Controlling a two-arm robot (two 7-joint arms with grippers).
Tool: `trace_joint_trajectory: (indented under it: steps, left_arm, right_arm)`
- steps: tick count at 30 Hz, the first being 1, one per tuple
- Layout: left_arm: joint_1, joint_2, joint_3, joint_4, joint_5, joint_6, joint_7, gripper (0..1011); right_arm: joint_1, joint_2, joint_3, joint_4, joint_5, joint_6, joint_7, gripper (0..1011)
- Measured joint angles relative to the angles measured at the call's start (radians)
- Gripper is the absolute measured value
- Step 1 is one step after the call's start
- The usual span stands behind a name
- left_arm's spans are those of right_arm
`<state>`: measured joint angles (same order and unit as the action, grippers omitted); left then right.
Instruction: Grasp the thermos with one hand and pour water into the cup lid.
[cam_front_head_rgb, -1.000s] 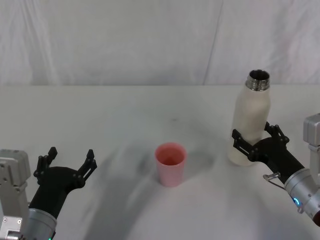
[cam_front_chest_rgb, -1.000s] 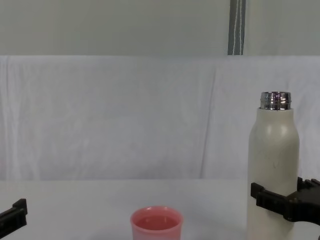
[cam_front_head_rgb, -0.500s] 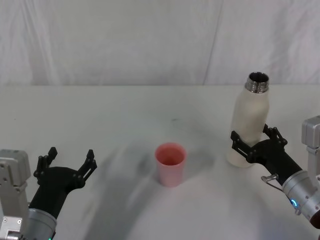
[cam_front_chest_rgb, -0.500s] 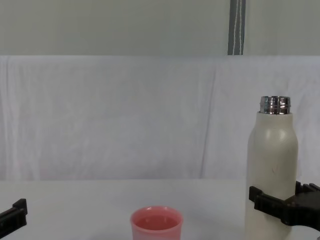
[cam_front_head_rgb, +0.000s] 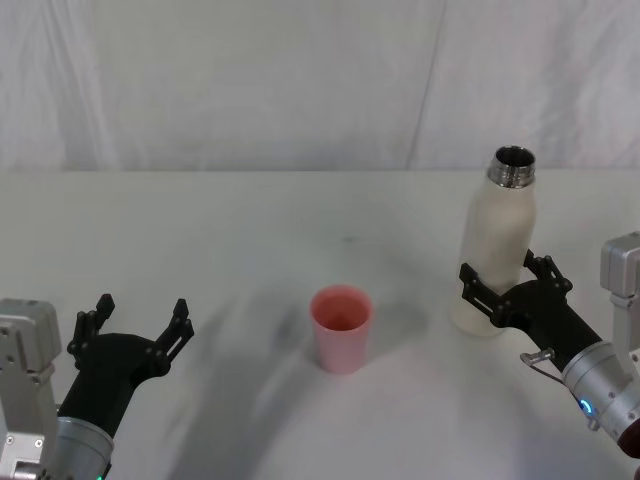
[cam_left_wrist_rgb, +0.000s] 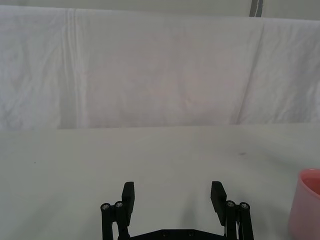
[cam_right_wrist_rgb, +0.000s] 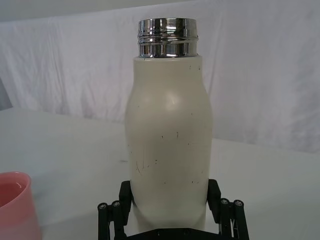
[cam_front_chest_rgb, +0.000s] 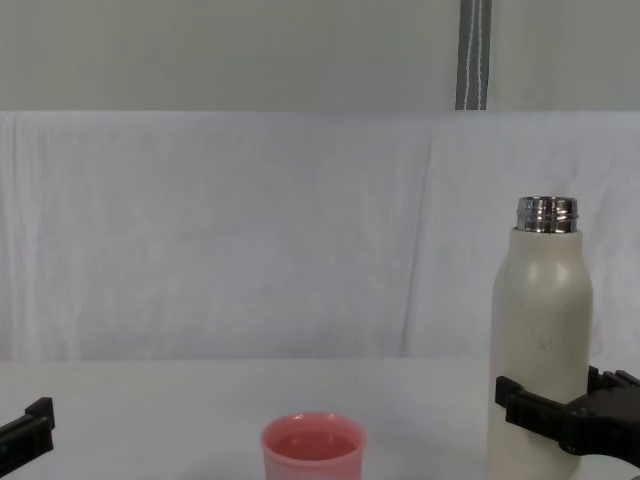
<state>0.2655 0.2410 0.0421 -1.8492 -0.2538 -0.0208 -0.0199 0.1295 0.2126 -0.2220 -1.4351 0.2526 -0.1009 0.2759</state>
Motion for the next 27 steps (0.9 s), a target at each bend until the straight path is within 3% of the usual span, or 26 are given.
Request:
trace_joint_trajectory:
  steps: [27]
  left_arm:
    - [0.000, 0.000, 0.000, 0.000, 0.000, 0.000, 0.000, 1001]
  right_arm:
    - [0.000, -0.004, 0.003, 0.004, 0.006, 0.009, 0.000, 940]
